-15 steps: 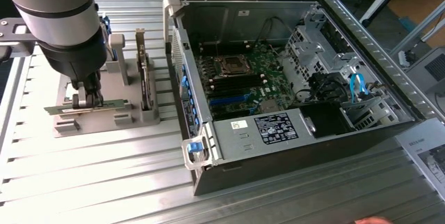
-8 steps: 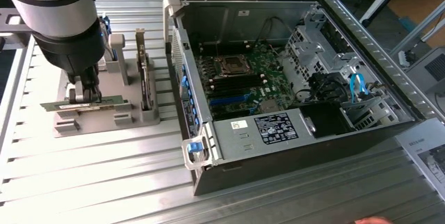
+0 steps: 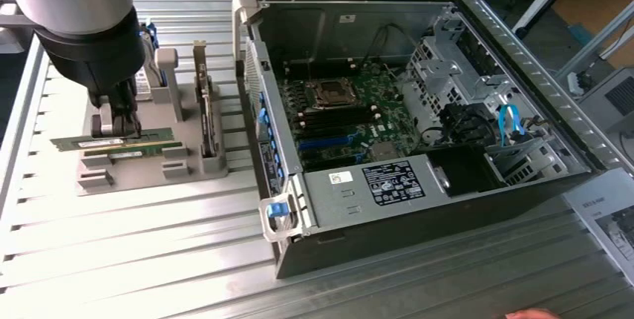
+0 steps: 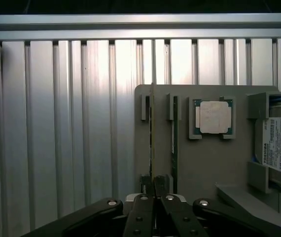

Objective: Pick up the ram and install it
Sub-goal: 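Pick up the ram and move it above insertion slot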

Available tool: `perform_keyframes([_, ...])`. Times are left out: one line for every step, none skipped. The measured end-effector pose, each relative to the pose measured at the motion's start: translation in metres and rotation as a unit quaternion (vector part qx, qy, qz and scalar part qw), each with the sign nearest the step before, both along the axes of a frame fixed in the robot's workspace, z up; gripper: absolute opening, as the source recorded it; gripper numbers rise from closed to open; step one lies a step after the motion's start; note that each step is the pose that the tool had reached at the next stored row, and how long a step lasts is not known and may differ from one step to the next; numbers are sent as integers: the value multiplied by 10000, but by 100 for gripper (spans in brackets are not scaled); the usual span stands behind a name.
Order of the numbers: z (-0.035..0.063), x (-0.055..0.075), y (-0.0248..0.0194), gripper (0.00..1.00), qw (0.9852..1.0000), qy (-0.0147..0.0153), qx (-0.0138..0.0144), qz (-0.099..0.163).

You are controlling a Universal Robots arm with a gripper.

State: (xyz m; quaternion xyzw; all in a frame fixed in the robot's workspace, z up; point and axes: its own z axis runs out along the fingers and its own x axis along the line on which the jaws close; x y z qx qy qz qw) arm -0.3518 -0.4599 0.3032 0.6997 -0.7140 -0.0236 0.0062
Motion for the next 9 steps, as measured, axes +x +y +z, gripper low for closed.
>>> perform_keyframes([22, 0, 0, 12, 10000, 0, 0, 0])
perform_keyframes([45, 0, 0, 12, 10000, 0, 0, 0])
perform_keyframes([68, 0, 0, 12, 10000, 0, 0, 0])
perform_keyframes([89, 0, 0, 12, 10000, 0, 0, 0])
perform_keyframes([111, 0, 0, 12, 10000, 0, 0, 0])
perform_keyframes([133, 0, 0, 12, 10000, 0, 0, 0])
perform_keyframes([155, 0, 0, 12, 10000, 0, 0, 0])
perform_keyframes([177, 0, 0, 12, 10000, 0, 0, 0])
perform_keyframes([199, 0, 0, 12, 10000, 0, 0, 0])
